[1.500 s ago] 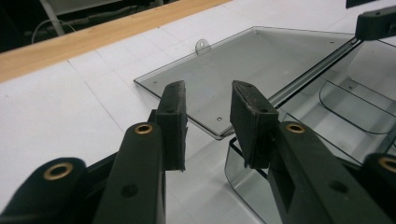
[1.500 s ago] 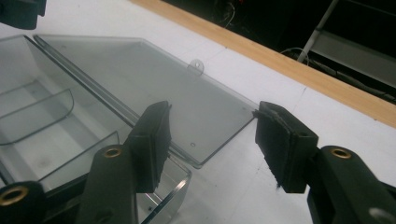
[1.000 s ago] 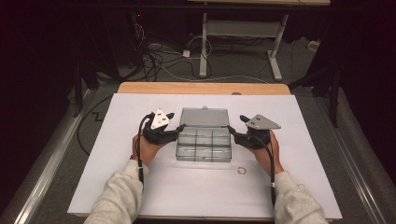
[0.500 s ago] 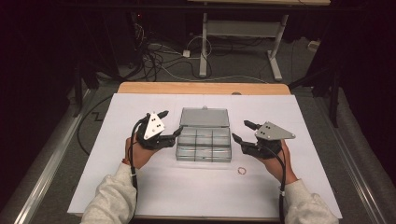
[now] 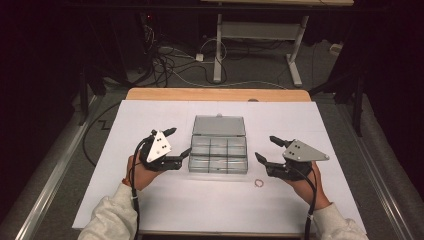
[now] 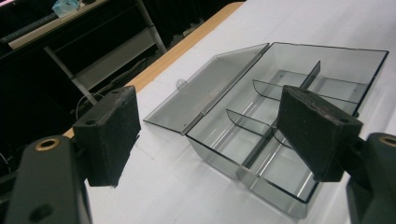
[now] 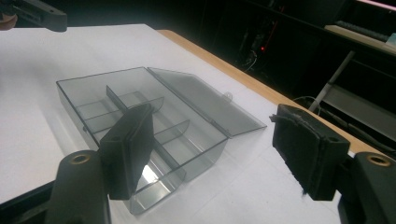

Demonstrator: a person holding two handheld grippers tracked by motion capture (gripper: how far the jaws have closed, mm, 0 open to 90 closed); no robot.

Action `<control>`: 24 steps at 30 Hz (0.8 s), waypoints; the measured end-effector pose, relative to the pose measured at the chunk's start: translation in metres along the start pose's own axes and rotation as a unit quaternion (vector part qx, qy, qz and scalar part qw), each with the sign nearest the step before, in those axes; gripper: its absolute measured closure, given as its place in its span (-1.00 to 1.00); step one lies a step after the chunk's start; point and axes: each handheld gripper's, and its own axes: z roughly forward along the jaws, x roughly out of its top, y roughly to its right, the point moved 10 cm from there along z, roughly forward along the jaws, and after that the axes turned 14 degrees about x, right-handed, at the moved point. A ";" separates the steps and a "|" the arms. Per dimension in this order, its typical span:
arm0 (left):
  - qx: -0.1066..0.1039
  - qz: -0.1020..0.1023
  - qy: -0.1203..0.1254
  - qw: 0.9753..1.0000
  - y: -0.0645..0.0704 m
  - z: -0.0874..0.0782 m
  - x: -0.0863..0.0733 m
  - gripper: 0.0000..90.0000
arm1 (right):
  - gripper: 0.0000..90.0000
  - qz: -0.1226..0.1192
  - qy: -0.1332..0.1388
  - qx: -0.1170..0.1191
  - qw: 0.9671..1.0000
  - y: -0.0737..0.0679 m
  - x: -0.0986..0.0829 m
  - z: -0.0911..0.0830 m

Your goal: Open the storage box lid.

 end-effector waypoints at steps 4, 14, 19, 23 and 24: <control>0.004 0.010 -0.003 1.000 0.001 -0.005 -0.006 -0.57 | -0.39 -0.010 -0.007 -0.004 1.000 -0.003 -0.006 -0.005; -0.006 0.021 -0.024 0.999 0.007 -0.018 -0.031 -0.57 | -0.48 -0.009 -0.026 -0.003 1.000 -0.010 -0.030 -0.012; -0.006 0.018 -0.034 0.999 0.007 -0.027 -0.047 -0.58 | -0.48 -0.007 -0.037 0.005 0.999 -0.017 -0.044 -0.014; -0.007 0.015 -0.046 0.999 0.008 -0.032 -0.062 -0.58 | -0.47 -0.003 -0.046 0.011 0.999 -0.022 -0.056 -0.017; -0.009 0.014 -0.049 0.999 0.008 -0.034 -0.066 -0.58 | -0.46 -0.001 -0.048 0.012 0.999 -0.023 -0.059 -0.018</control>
